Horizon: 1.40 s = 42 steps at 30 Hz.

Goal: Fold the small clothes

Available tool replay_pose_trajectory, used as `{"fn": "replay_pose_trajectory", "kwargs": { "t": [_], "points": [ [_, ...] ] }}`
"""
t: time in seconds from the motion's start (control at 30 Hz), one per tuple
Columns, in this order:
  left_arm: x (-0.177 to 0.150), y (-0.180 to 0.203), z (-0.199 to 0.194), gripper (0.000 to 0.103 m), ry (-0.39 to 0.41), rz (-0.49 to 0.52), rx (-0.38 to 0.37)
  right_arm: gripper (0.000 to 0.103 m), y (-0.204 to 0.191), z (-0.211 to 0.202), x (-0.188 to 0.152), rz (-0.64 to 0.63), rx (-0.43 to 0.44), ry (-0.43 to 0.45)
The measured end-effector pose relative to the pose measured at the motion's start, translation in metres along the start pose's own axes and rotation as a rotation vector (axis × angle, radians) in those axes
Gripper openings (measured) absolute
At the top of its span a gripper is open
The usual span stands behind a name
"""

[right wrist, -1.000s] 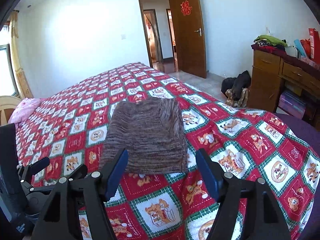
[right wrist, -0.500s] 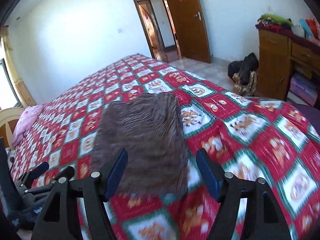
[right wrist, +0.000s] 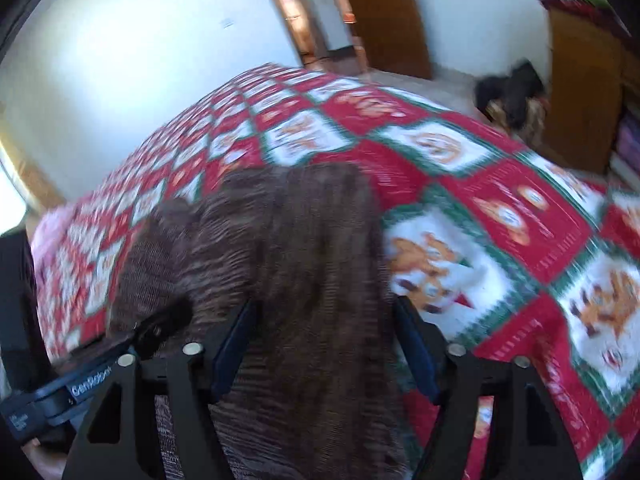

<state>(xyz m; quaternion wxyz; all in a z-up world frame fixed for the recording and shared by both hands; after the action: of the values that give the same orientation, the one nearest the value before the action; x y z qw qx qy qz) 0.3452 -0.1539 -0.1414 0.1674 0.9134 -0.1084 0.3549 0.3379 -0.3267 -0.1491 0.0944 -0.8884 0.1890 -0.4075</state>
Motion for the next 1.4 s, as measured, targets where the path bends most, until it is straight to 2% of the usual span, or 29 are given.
{"fn": "replay_pose_trajectory", "kwargs": {
  "t": [0.03, 0.07, 0.13, 0.17, 0.23, 0.37, 0.63, 0.77, 0.97, 1.1, 1.23, 1.3, 1.33, 1.37, 1.4],
  "points": [
    [-0.001, 0.002, -0.002, 0.058, 0.012, 0.005, -0.006, 0.052, -0.007, 0.001, -0.003, -0.040, -0.005, 0.008],
    [-0.001, 0.004, -0.004, 0.048, 0.025, 0.013, -0.003, 0.047, -0.011, 0.002, -0.004, -0.055, -0.002, 0.008],
    [0.000, 0.010, -0.009, 0.034, 0.053, 0.056, 0.023, 0.038, -0.016, 0.001, -0.006, -0.084, -0.003, 0.013],
    [-0.001, 0.015, -0.013, 0.030, 0.062, 0.085, 0.034, 0.036, -0.017, 0.000, -0.006, -0.085, 0.003, 0.015],
    [0.002, 0.019, -0.023, 0.027, 0.078, 0.101, 0.044, 0.027, -0.017, -0.004, -0.005, -0.083, 0.004, 0.020],
    [0.007, 0.029, -0.057, 0.027, 0.126, 0.112, 0.020, 0.024, -0.023, -0.029, 0.000, -0.080, 0.016, 0.064],
    [0.004, 0.060, -0.128, 0.027, 0.195, 0.193, -0.048, 0.024, -0.039, -0.134, -0.003, -0.090, 0.024, 0.201],
    [-0.006, 0.093, -0.158, 0.027, 0.200, 0.221, -0.133, 0.024, -0.028, -0.193, -0.005, -0.094, 0.011, 0.261],
    [-0.021, 0.144, -0.166, 0.027, 0.213, 0.247, -0.213, 0.024, 0.007, -0.256, -0.007, -0.132, -0.053, 0.322],
    [-0.037, 0.171, -0.141, 0.027, 0.173, 0.245, -0.216, 0.024, 0.045, -0.265, -0.012, -0.133, -0.093, 0.313],
    [-0.066, 0.190, -0.096, 0.028, 0.062, 0.252, -0.196, 0.024, 0.102, -0.237, -0.023, -0.031, -0.103, 0.210],
    [-0.081, 0.192, -0.072, 0.030, -0.006, 0.258, -0.156, 0.024, 0.125, -0.219, -0.035, 0.013, -0.109, 0.157],
    [-0.086, 0.190, -0.065, 0.037, -0.014, 0.260, -0.133, 0.024, 0.136, -0.210, -0.045, 0.031, -0.105, 0.125],
    [-0.087, 0.186, -0.066, 0.045, 0.024, 0.251, -0.121, 0.024, 0.142, -0.201, -0.052, 0.042, -0.113, 0.105],
    [-0.086, 0.186, -0.069, 0.047, 0.035, 0.259, -0.111, 0.025, 0.149, -0.195, -0.059, 0.050, -0.125, 0.091]
  ]
}}
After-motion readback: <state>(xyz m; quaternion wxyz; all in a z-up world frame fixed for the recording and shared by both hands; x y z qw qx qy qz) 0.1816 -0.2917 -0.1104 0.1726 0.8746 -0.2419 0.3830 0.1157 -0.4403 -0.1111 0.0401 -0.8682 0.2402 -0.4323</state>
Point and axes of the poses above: each gripper's, at about its wrist camera, not at the fingertips, and z roughly the way its jaws point, y to its right, x to its top, the point moved 3 cm from there along z, roughly the way its jaws point, and after that the axes turned 7 degrees about y, right-handed, at the moved point
